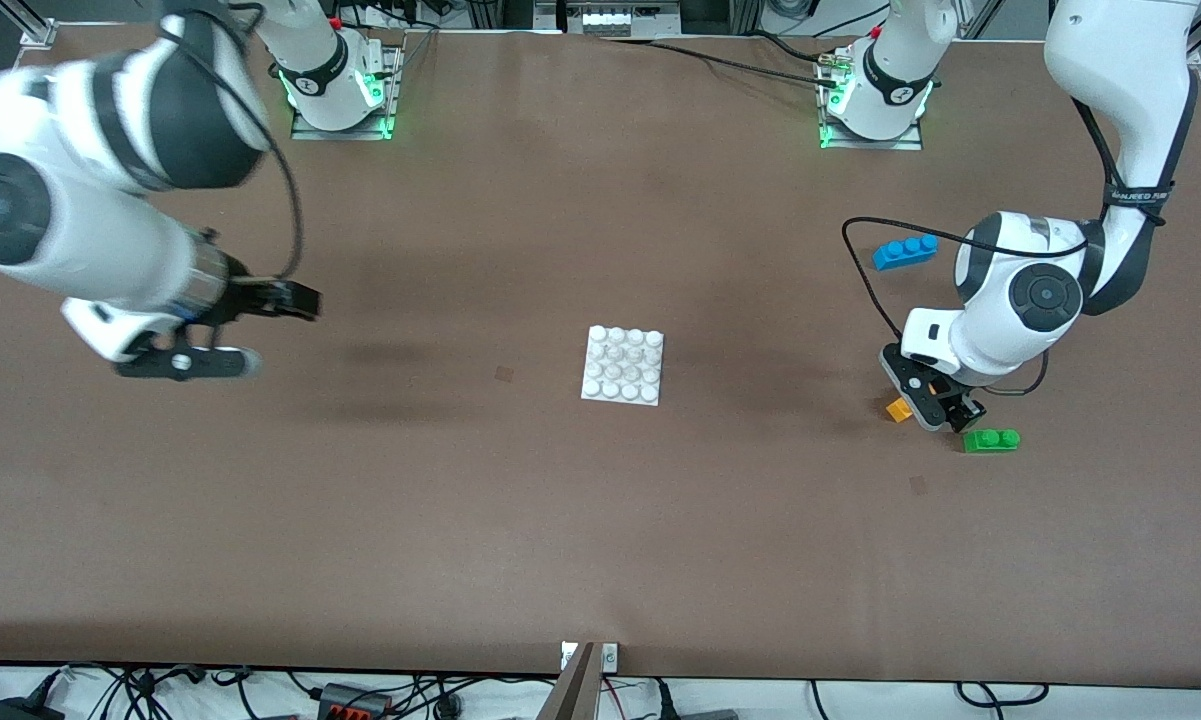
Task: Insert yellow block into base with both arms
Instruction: 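Grasp the yellow brick with the left gripper while the right gripper withdraws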
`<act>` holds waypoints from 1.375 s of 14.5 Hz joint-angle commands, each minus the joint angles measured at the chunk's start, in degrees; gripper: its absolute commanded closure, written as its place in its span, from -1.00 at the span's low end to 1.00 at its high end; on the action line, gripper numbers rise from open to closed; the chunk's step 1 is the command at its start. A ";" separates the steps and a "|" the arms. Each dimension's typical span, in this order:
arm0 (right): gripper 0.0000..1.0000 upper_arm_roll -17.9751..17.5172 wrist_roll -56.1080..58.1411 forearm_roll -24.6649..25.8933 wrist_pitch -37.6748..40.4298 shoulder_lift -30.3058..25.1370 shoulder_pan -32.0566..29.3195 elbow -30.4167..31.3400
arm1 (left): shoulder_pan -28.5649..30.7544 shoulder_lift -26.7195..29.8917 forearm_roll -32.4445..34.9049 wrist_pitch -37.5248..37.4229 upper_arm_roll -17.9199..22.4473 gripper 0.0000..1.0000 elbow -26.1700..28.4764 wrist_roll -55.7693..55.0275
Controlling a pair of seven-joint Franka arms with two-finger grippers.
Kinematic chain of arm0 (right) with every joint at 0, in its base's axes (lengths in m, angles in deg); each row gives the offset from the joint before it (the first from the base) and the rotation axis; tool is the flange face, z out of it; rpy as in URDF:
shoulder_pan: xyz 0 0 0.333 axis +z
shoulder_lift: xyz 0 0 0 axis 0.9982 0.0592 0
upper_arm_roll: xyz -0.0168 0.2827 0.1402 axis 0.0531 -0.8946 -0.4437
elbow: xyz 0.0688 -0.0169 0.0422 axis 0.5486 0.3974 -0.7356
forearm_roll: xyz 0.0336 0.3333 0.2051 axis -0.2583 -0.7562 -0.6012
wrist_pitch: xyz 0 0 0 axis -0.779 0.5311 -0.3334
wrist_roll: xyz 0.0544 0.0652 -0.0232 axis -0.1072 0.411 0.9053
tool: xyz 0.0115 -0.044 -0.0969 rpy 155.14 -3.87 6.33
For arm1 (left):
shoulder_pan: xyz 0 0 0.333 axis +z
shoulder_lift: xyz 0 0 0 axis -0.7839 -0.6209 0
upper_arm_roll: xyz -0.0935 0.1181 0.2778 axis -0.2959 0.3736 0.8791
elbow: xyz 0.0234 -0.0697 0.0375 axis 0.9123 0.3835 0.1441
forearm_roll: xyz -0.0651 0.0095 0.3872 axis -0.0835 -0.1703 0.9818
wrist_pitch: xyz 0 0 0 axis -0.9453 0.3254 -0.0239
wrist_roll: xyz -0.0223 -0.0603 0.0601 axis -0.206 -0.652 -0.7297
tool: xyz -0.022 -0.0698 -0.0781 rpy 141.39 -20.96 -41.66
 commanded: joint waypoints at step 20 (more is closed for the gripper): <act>-1.00 -24.94 11.28 9.09 -5.47 -15.67 -35.22 11.14 | 2.75 -5.53 1.77 7.02 -0.11 -0.21 1.45 7.61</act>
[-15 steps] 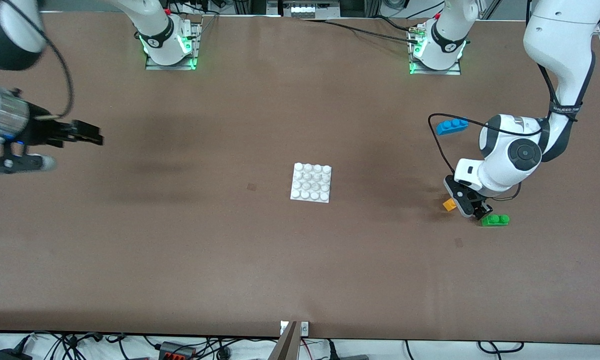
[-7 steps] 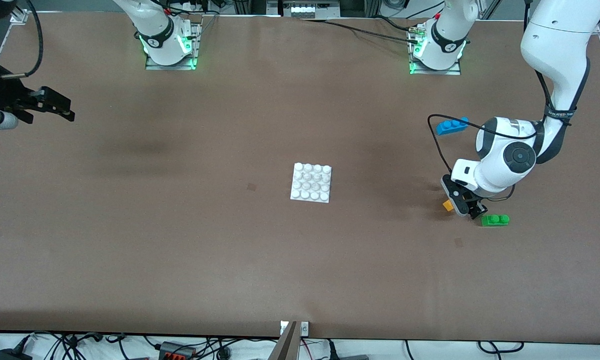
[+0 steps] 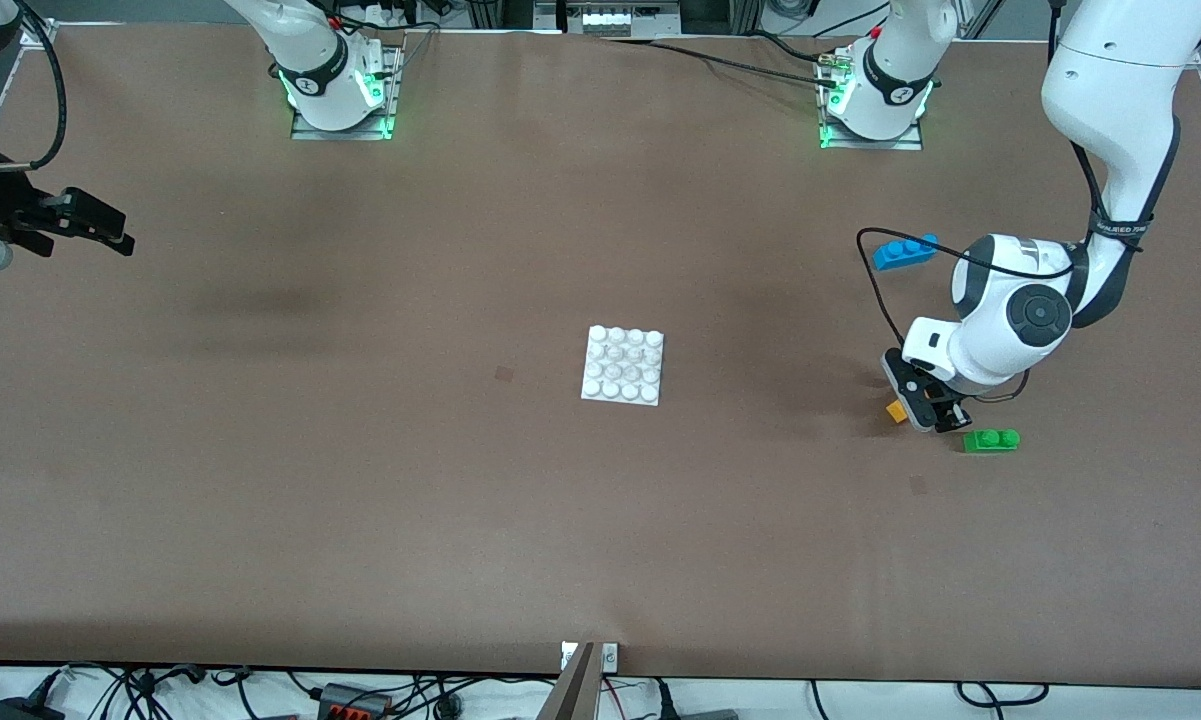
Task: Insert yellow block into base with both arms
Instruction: 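Lift the yellow brick off the table with the left gripper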
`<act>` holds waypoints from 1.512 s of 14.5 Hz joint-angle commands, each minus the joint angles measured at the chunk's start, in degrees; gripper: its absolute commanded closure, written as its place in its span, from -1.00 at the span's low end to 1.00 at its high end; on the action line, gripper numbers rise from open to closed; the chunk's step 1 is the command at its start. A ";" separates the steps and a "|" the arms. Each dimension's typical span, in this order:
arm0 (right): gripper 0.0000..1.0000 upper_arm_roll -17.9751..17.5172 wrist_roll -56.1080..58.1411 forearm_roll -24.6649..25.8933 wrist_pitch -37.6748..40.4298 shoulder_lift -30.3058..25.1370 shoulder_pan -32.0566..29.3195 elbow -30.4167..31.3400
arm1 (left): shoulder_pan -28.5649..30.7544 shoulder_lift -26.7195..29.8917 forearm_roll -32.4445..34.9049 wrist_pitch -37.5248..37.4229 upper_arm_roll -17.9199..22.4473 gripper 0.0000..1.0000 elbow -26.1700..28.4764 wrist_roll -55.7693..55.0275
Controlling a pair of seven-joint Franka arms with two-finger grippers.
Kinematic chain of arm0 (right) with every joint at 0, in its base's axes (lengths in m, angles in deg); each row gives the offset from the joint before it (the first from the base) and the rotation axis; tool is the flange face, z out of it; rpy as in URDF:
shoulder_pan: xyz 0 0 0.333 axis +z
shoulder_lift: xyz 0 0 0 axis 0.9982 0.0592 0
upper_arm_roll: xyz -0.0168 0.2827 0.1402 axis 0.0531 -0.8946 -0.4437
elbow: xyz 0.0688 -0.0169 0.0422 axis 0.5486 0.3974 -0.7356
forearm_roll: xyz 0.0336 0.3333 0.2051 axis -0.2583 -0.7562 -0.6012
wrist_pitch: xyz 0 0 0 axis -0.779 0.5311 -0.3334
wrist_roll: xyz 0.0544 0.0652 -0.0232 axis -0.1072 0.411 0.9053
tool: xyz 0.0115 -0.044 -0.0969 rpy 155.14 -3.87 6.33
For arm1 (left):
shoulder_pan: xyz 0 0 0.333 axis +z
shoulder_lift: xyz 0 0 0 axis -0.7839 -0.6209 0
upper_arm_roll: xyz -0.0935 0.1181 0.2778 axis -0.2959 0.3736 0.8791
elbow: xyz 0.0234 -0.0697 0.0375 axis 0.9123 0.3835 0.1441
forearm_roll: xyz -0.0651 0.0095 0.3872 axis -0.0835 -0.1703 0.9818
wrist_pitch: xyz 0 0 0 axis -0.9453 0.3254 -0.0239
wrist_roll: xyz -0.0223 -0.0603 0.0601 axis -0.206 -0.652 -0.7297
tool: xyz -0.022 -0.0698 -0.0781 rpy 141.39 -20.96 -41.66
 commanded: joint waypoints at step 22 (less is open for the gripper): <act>-1.00 0.55 -0.36 1.10 3.40 3.92 1.37 -6.09 | 1.53 1.41 1.55 0.47 -0.07 0.98 -0.03 2.76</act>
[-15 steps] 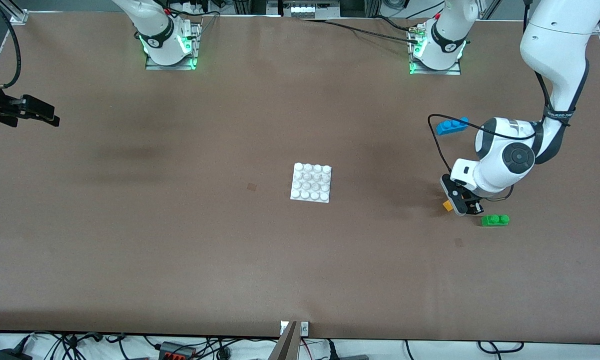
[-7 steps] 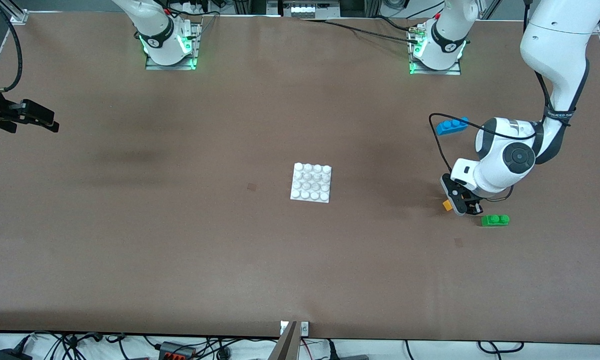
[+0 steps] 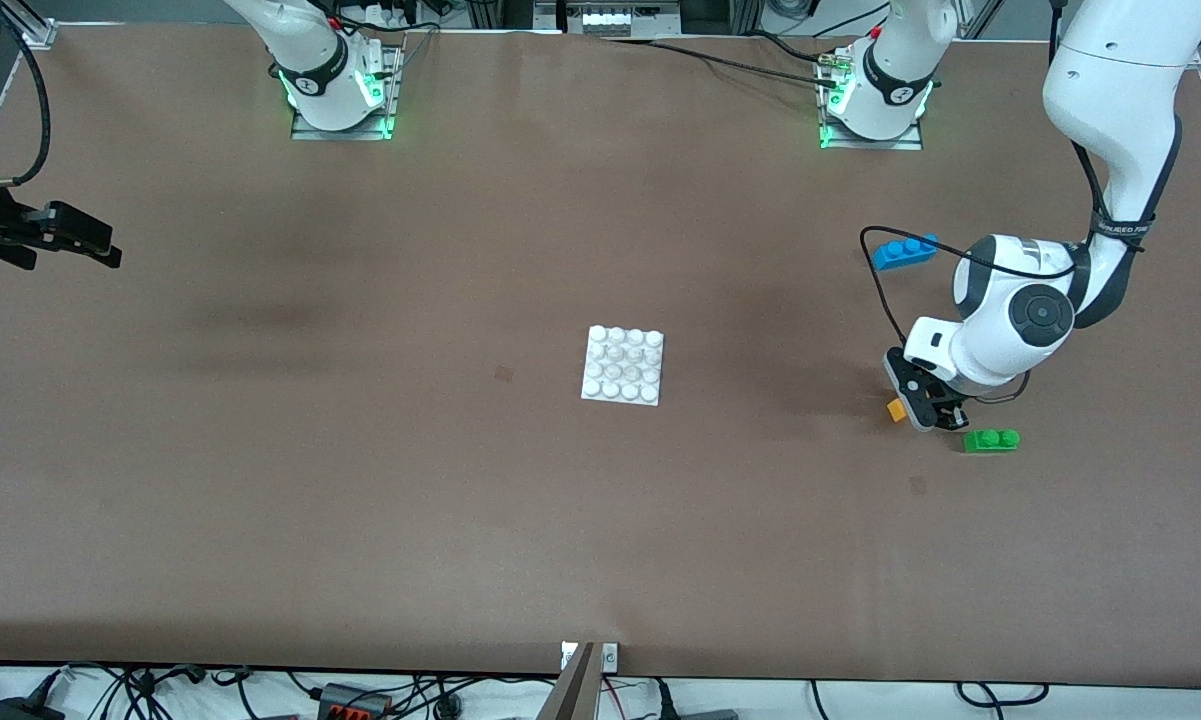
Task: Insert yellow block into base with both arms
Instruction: 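Lift the yellow brick off the table with the left gripper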
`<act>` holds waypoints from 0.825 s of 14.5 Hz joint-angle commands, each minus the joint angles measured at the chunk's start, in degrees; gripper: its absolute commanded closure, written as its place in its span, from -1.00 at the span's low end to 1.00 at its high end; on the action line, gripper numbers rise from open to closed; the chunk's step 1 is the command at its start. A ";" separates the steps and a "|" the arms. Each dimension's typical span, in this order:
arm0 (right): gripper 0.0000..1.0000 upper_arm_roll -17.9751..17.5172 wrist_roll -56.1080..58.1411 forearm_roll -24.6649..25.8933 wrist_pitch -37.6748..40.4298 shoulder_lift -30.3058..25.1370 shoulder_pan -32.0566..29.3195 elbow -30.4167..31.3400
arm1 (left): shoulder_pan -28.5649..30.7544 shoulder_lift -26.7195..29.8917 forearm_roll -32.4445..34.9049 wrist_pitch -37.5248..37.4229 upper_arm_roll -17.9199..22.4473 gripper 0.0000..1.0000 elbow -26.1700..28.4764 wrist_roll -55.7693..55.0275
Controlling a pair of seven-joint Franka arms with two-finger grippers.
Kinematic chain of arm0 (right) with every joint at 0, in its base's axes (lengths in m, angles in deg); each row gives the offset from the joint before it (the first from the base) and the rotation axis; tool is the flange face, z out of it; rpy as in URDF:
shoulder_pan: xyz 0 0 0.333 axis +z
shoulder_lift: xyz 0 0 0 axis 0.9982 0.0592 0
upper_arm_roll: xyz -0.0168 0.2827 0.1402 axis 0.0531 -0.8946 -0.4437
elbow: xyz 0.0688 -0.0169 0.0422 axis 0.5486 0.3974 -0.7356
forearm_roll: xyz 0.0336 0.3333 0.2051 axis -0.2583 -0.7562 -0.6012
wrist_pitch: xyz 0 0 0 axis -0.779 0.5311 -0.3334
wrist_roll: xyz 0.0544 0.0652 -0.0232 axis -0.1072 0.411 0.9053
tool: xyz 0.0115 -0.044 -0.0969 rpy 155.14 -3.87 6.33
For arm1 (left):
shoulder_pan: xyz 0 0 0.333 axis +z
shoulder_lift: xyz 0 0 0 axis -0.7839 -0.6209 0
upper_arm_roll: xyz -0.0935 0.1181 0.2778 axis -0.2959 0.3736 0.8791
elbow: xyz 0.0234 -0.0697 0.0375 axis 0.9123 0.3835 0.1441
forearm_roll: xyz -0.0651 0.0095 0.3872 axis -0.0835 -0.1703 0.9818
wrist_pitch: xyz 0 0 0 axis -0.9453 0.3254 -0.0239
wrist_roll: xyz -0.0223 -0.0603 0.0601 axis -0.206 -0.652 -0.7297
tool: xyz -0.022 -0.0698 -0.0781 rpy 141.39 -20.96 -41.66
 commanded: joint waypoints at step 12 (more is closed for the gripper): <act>-1.00 0.10 -0.34 0.39 -0.09 -0.47 0.35 0.46 | -2.66 2.98 0.93 -24.56 -16.08 0.99 -12.13 -15.32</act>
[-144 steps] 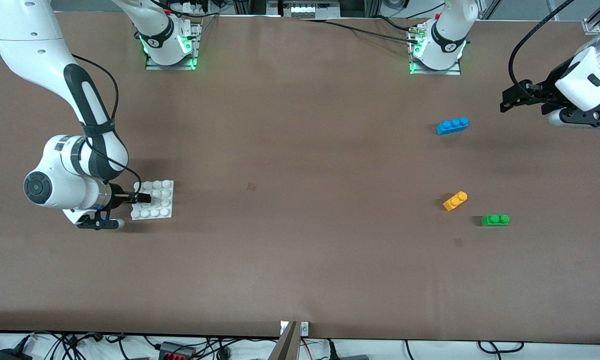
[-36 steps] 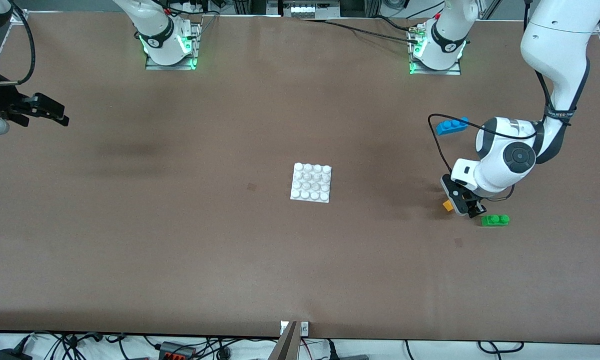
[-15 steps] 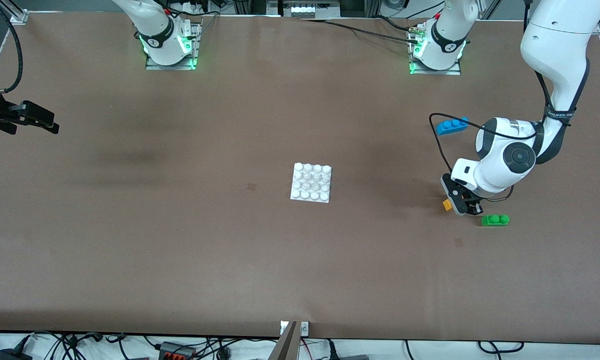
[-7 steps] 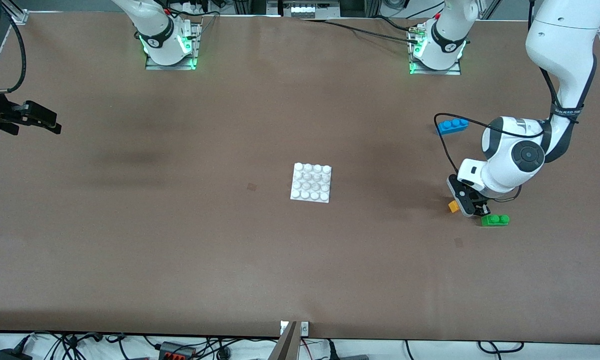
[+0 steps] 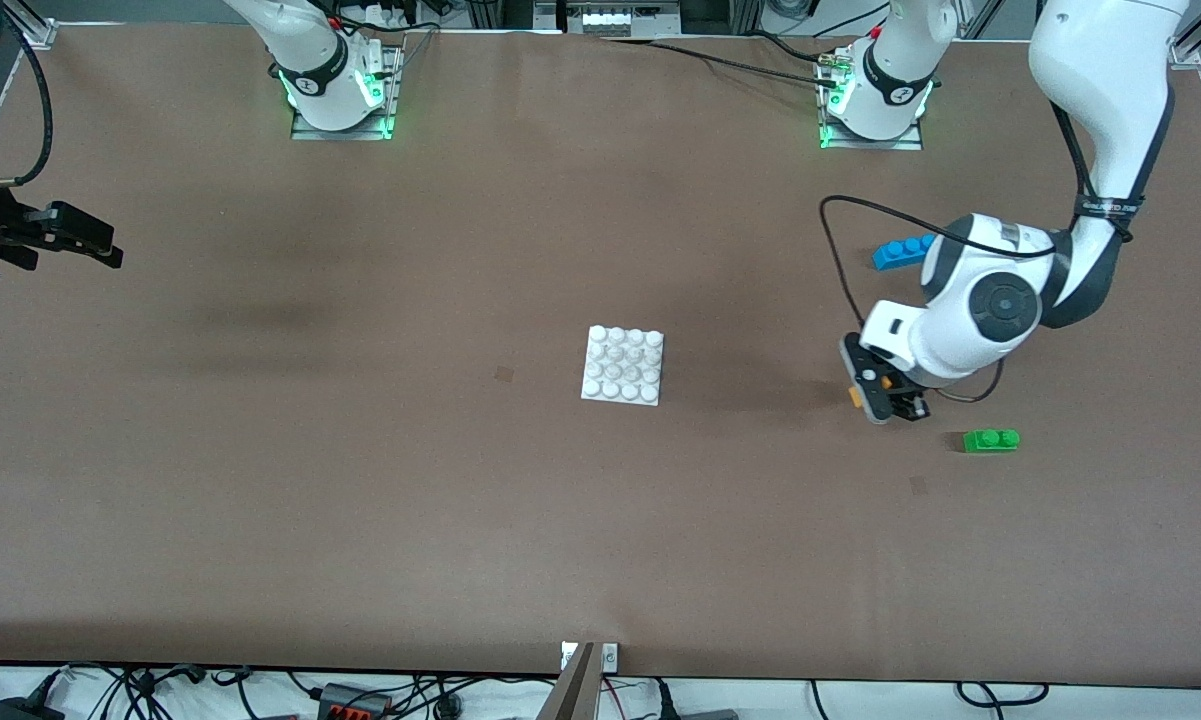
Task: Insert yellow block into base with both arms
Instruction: 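Carry the yellow brick over the white base plate with the left gripper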
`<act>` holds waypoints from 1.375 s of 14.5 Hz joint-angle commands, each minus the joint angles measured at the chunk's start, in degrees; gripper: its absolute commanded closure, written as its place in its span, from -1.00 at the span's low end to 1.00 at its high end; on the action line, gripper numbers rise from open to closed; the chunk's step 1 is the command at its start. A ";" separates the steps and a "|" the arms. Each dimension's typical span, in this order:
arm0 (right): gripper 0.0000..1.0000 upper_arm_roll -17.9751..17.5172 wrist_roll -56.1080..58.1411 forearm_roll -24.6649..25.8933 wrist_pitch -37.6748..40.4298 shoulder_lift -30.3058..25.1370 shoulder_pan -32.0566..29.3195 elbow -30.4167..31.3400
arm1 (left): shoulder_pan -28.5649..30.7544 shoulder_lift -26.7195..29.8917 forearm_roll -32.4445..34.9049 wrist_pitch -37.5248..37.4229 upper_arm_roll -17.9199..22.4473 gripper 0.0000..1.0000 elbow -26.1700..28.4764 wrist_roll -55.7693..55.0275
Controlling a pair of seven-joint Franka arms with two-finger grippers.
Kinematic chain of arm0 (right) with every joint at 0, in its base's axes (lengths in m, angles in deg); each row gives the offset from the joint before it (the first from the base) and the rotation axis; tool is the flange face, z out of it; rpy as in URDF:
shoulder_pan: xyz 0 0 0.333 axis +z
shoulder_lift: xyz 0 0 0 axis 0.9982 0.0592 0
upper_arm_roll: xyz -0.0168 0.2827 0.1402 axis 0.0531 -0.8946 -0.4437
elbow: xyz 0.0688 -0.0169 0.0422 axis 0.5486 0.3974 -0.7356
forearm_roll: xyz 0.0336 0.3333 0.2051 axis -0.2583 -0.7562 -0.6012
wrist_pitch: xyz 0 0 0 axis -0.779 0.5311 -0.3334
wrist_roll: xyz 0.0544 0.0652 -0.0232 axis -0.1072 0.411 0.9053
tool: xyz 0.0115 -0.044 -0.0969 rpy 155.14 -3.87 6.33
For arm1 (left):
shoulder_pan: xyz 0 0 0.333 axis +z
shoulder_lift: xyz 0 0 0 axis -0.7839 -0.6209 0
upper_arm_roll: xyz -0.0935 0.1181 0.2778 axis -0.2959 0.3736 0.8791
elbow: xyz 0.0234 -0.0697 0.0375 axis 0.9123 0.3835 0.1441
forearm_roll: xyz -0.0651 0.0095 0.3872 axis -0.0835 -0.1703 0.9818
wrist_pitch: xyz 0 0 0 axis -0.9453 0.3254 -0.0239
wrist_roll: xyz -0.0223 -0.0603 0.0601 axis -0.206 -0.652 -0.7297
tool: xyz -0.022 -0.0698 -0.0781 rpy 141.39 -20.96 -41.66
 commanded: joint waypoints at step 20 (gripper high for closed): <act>-1.00 0.00 -0.43 0.04 0.69 -0.47 0.40 0.46 | -28.23 -19.63 7.08 -3.81 -2.87 0.99 -24.04 -10.48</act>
